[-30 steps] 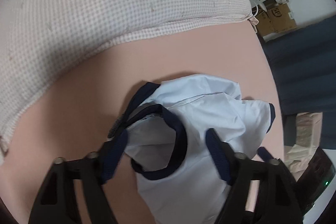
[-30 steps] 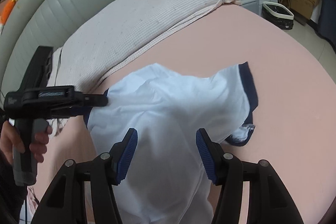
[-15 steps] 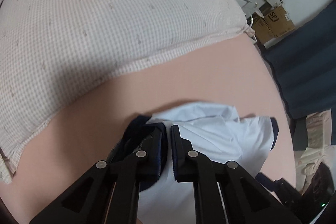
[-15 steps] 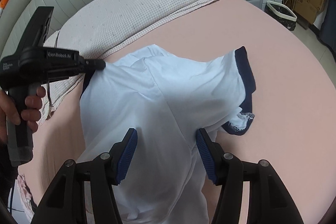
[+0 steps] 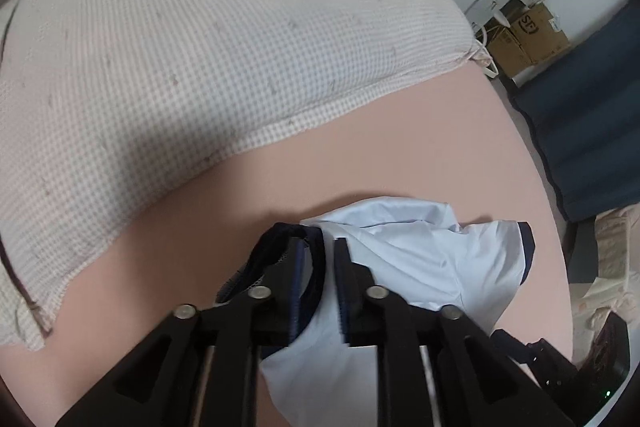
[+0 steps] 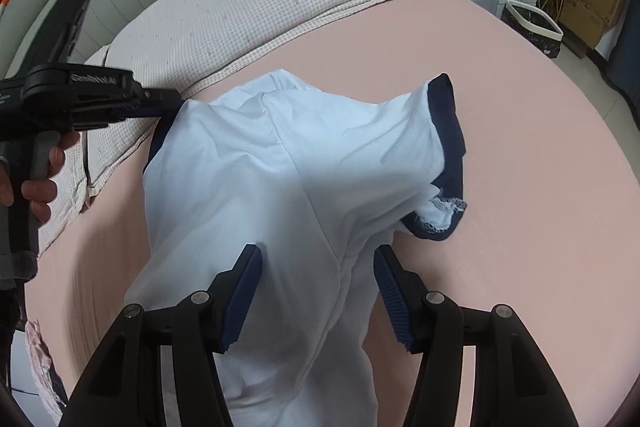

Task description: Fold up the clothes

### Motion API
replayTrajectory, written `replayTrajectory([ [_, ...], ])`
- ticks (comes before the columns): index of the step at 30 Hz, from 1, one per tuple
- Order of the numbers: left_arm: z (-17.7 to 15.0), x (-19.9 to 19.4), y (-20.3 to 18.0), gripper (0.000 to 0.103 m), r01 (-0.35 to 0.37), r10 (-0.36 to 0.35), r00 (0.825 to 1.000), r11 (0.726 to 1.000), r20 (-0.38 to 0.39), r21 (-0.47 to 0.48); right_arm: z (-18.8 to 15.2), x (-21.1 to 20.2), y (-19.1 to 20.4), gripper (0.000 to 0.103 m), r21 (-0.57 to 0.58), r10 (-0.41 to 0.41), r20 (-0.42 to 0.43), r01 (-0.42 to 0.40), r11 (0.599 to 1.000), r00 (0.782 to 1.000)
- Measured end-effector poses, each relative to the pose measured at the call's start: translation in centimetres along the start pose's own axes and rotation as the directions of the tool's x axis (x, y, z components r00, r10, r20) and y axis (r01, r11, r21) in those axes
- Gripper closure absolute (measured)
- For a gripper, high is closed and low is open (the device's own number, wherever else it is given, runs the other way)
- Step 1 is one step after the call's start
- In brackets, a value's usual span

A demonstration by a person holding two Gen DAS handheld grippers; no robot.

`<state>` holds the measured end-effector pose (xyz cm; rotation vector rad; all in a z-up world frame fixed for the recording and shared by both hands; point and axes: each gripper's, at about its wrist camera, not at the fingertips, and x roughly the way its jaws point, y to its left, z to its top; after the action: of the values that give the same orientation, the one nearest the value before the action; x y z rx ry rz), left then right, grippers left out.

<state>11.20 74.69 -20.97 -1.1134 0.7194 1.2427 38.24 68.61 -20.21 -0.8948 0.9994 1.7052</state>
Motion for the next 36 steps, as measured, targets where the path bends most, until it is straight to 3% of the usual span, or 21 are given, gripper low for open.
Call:
replayTrajectory([
  [2,-0.3,-1.5,0.5,0.012,-0.031,0.031,0.998,1.000,0.054,-0.002,-0.4,-0.5,0.2,0.045,-0.018,-0.008,-0.008,0.007,1.000,1.000],
  [7,-1.3,-3.8,1.1,0.012,-0.022,0.026,0.993,0.999,0.113,-0.036,-1.9,-2.3,0.8,0.036,-0.056,-0.005,-0.011,0.005,0.998,1.000],
  [14,-8.1,-8.0,4.6,0.012,-0.140,0.138,0.982,0.990,0.127,0.010,-3.3,-4.6,1.7,0.035,-0.091,0.039,0.013,-0.038,0.995,0.999],
  [20,-12.5,-9.7,5.0,0.012,-0.110,0.118,0.989,0.989,0.087,-0.094,-5.7,-6.1,2.6,0.035,-0.105,0.087,0.014,-0.085,0.991,0.996],
  [23,-14.8,-11.4,4.3,0.012,-0.078,0.092,0.992,0.987,0.091,-0.144,-7.3,-7.6,2.9,0.035,-0.130,0.097,0.015,-0.094,0.987,0.995],
  [26,-17.7,-13.3,2.5,0.012,-0.063,0.076,0.992,0.990,0.103,-0.124,-8.7,-9.2,3.2,0.035,-0.160,0.083,0.021,-0.079,0.984,0.996],
  [29,-20.8,-14.3,0.7,0.012,-0.099,0.106,0.989,0.992,0.099,-0.072,-10.2,-10.8,3.5,0.027,-0.191,0.065,0.033,-0.057,0.980,0.997],
  [32,-23.9,-14.5,-0.4,0.012,-0.124,0.126,0.990,0.992,0.070,-0.033,-11.6,-12.1,3.7,0.027,-0.214,0.051,0.027,-0.044,0.976,0.998],
  [36,-27.1,-14.2,-0.7,0.012,-0.148,0.150,0.987,0.988,0.061,-0.048,-13.2,-13.5,4.1,0.027,-0.267,0.026,0.014,-0.021,0.964,1.000],
])
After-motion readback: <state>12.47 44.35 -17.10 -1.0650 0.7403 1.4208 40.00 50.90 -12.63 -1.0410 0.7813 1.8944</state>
